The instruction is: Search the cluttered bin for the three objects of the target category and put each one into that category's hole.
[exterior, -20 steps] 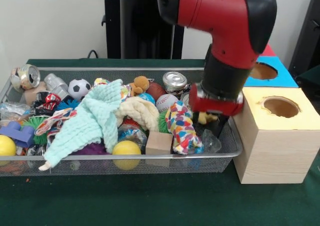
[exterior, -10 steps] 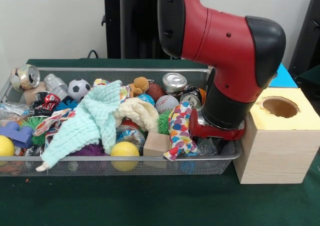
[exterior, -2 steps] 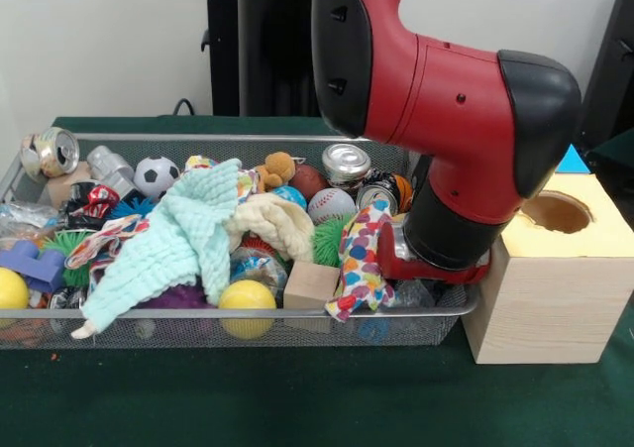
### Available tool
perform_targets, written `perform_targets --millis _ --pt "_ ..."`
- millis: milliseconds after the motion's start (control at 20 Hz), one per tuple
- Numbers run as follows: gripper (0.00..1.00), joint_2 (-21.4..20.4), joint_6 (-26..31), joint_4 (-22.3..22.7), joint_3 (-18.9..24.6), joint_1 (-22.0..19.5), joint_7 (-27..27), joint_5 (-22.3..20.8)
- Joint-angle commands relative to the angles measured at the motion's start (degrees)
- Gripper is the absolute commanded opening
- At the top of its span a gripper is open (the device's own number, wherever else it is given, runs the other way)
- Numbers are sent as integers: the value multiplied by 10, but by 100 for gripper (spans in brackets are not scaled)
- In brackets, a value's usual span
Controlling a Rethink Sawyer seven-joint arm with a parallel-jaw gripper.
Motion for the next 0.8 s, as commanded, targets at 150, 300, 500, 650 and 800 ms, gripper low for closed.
perform_targets --millis 150,300,500,650,800 --pt "0 81 -85 -65 53 -16 133 7" --pt "0 81 -83 -65 52 -16 135 6" --pt "0 72 -95 -49 54 -14 139 6" --pt "0 76 -83 -63 47 -15 136 2" --pt "0 75 -70 -69 45 -21 130 0"
